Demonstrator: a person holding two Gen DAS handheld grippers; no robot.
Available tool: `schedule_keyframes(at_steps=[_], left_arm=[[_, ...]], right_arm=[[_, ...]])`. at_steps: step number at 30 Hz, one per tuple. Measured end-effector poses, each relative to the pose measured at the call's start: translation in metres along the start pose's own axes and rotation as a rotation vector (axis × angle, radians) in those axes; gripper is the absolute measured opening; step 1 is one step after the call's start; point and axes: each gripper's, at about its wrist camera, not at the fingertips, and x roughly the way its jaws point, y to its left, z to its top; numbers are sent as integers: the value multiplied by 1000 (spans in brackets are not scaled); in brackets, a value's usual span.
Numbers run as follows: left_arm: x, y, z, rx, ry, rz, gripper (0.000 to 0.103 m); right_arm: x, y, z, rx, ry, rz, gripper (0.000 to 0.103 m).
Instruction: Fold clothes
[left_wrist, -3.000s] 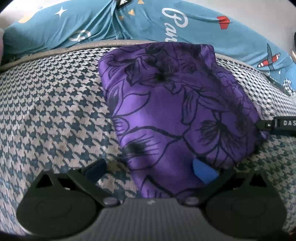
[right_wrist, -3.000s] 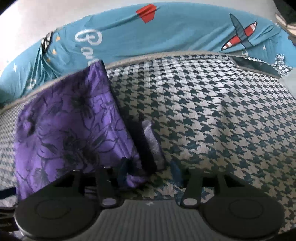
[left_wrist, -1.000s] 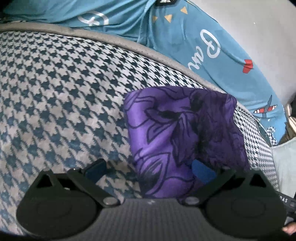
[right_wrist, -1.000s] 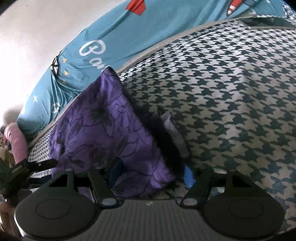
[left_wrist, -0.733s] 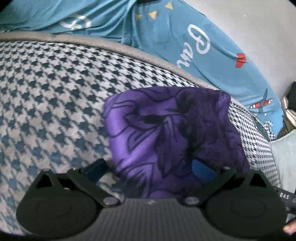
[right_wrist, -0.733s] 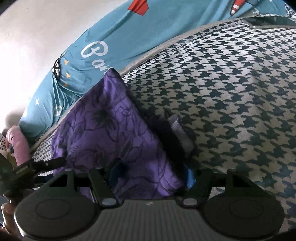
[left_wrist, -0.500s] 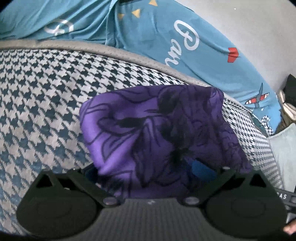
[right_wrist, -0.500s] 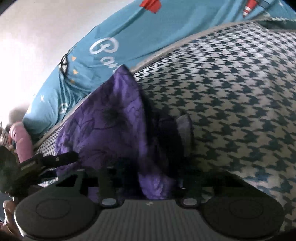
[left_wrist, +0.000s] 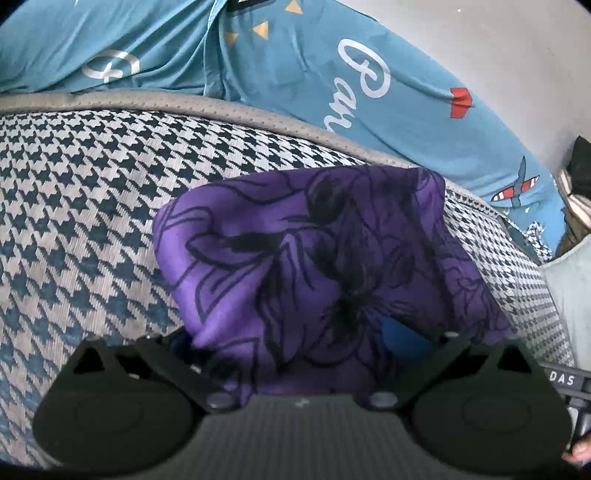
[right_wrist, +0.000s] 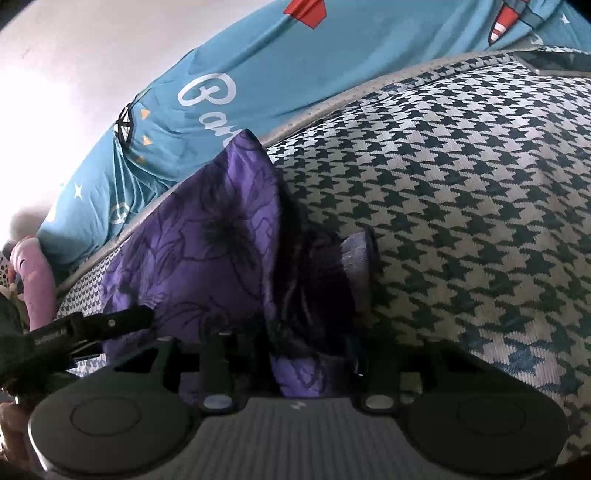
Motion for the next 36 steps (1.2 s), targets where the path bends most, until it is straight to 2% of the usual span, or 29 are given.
schedule_keyframes(at_steps=[6,15,19,22,23,24,26,28,29,31,36], left_arm=[[2,-1,1,-4,5,6,103],[3,-1,1,2,12,10,103],[4,-4,0,7,9,29,103],[4,-8,-2,23,-3,49,102],[4,-10,-3,30,-9,57,101],[3,-12,-4,37,-17,63,98],[0,-17,-6,54,-35,76,91],[-5,-21,-7,64,-56,82,74],[-8,-23,-7,68,-68,85,70],[-14,-25,-8,82,-94,95,55],[-28,-30,-8,110,-141,118,36]], right_arm=[[0,4,-1,-15,4,5,52],[5,3,-1,5,-6,18,56],[6,8,-2,-1,-17,-2,56],[7,11,-3,-9,-28,-22,46],[7,13,-3,-12,-32,-29,38],[7,14,-2,-21,-34,-37,32],[5,18,-2,-41,-40,-50,29],[4,23,-3,-67,-49,-67,27],[3,26,-3,-90,-53,-77,26],[-1,33,-4,-138,-69,-87,25],[-15,53,-7,-239,-128,-99,24]])
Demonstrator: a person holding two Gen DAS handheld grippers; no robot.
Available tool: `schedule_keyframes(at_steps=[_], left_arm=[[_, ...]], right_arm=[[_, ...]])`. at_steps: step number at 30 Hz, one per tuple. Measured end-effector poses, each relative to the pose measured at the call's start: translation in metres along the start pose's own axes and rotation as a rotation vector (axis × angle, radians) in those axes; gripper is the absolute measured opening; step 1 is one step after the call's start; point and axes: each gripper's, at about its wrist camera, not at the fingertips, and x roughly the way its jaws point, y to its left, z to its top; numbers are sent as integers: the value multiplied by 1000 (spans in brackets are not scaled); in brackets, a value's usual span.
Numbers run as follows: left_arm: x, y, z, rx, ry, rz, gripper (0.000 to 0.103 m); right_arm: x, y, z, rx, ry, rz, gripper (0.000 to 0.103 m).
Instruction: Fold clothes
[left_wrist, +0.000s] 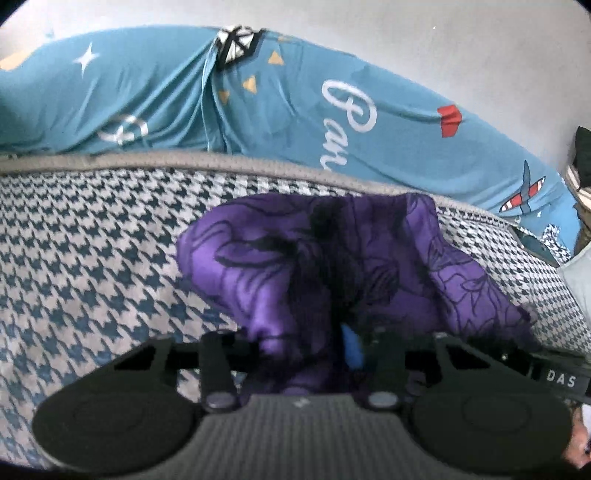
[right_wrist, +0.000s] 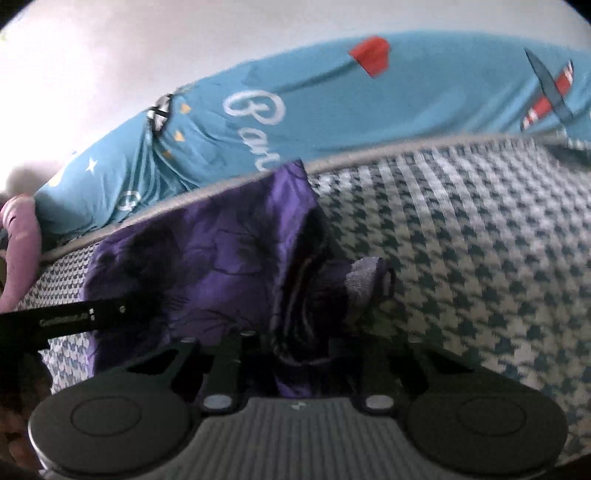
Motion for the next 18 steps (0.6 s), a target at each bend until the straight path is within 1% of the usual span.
schedule_keyframes(at_steps=[3,7,9,14,18], left_arm=[[-12,-4,3,30,-40,37,33],[-35,-1,10,46,-83,90,32],[-47,5,14,38,-90,104,32],[-71,24,17,12,-81,165,32],[-89,40,17,9,-92,216,32]], right_arm=[[-12,11,1,-48,-37,21,23],[-24,24,2,-72,-72,70,23],[-26,31,2,-79,-77,92,23],[-25,53,-1,-94,-63,150,23],[-24,76,-7,-138,-64,189,23]])
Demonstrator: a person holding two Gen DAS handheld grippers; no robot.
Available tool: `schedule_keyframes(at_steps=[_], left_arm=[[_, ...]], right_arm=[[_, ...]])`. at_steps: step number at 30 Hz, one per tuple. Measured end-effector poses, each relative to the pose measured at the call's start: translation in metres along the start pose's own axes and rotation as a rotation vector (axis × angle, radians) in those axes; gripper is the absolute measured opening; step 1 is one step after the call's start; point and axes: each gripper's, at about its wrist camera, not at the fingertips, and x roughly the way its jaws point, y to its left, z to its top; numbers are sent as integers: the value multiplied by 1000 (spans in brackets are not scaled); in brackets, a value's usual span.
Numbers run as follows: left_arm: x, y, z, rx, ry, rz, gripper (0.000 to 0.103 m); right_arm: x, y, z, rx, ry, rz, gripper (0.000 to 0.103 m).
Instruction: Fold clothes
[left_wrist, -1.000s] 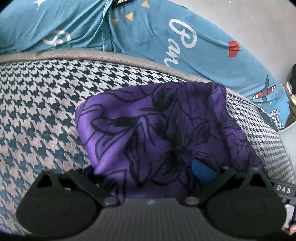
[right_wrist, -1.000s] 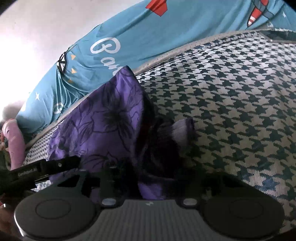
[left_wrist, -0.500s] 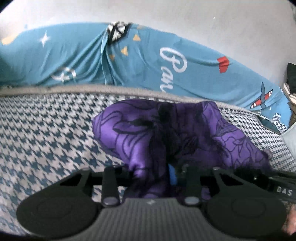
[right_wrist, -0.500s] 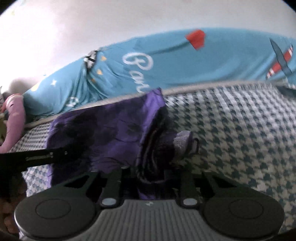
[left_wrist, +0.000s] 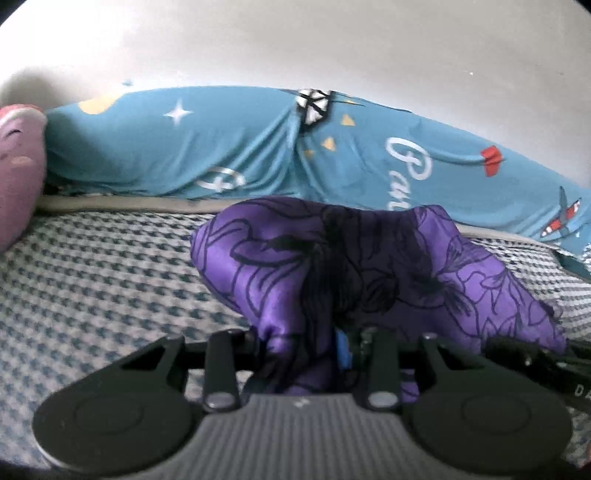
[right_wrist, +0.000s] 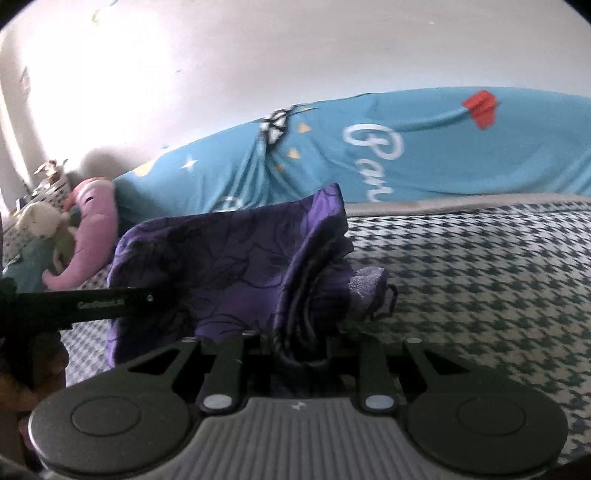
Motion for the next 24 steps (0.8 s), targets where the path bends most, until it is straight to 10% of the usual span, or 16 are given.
schedule_keyframes(at_steps=[24], left_arm=[[-62,105,-18,-133,-33,236,32]], right_arm=[[41,104,-8,-60,12,172,23]])
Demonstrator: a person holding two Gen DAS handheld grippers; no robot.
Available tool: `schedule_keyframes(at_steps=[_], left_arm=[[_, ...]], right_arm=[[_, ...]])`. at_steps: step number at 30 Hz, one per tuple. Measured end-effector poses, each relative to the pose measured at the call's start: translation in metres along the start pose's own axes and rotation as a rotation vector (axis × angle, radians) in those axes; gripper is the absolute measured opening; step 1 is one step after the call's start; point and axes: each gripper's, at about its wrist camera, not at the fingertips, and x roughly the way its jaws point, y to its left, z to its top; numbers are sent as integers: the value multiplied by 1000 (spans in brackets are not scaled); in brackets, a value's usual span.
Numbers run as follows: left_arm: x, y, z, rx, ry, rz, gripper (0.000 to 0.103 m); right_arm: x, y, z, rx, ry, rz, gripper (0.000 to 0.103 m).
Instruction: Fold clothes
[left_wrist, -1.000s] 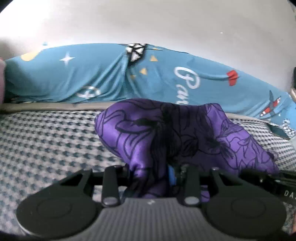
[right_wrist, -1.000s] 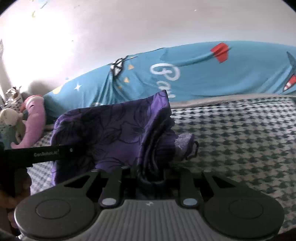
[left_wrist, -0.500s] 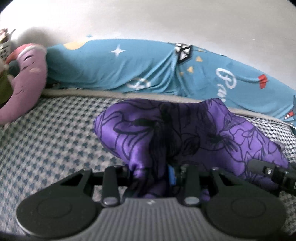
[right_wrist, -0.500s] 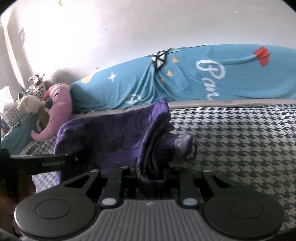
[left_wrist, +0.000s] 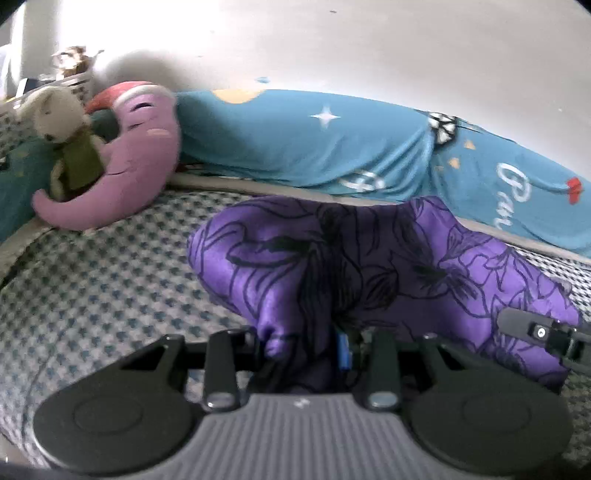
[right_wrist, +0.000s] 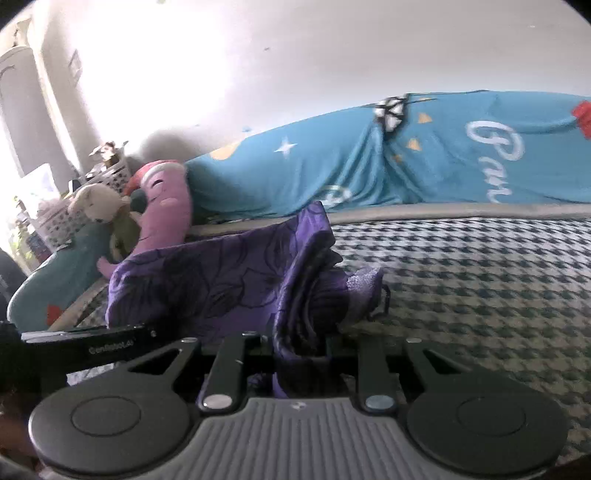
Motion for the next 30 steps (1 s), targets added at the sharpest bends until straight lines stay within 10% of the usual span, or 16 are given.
schedule_keyframes(at_steps=[30], left_arm=[[-4,166,17,-138,-57,270,32]], right_arm=[[111,137,-6,-49,4,214,23]])
